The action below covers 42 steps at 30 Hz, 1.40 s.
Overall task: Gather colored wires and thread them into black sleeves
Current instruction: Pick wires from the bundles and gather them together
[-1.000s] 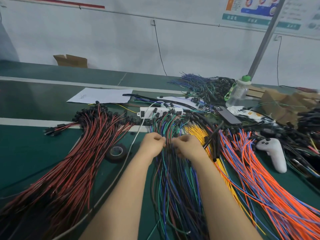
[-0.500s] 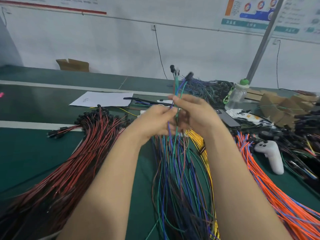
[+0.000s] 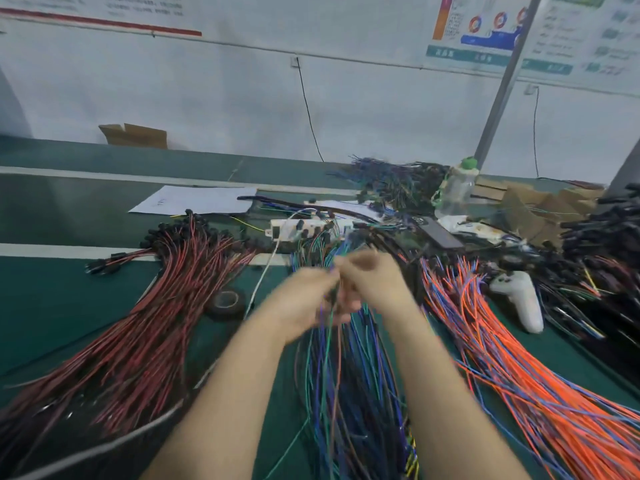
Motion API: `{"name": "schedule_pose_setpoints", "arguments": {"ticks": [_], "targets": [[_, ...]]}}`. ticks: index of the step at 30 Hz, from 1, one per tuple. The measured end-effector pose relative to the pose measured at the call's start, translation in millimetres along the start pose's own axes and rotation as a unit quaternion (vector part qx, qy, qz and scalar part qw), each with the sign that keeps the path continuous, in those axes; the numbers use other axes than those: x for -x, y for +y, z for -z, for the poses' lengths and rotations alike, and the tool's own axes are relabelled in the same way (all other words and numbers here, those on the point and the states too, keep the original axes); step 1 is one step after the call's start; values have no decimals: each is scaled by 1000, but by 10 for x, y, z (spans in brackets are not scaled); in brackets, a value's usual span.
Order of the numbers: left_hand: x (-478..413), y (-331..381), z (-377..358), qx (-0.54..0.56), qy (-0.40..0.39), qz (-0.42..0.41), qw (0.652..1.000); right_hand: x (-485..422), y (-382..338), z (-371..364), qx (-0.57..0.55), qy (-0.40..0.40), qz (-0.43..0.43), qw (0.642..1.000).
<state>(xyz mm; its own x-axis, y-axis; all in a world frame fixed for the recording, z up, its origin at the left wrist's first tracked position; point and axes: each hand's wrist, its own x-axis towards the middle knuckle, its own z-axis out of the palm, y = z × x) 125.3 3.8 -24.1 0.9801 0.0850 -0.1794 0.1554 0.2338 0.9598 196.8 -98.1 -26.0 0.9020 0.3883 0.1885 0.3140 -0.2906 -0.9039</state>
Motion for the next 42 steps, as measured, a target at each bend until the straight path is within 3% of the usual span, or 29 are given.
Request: {"name": "schedule_pose_setpoints", "arguments": {"ticks": [4,7,11,19,26,30,35,42], "targets": [[-203,-611,138,-46,39,23,998,76,600,-237,-31,27,-53,998],[-266,-668,210,-3,55,9,998,74,701,-279,-108,64,-48,991],[-303,-690,229,-8,52,6,999,48,652,-308,-120,105,-22,987],[-243,-669,225,6,29,-16,999,112,599,-326,-185,90,-50,977],[-216,-665,197,-31,6,-42,999,137,530,-335,-97,61,-8,993],[-209,-669,227,-27,-14,-41,999,165,492,-326,-200,2,-43,979],[-202,-668,233,-21,-28,-30,999,141,539,-312,-152,82,-62,983],[-171,-657,225,-116,-58,-38,991,162,526,-175,-107,19,-50,993]]}}
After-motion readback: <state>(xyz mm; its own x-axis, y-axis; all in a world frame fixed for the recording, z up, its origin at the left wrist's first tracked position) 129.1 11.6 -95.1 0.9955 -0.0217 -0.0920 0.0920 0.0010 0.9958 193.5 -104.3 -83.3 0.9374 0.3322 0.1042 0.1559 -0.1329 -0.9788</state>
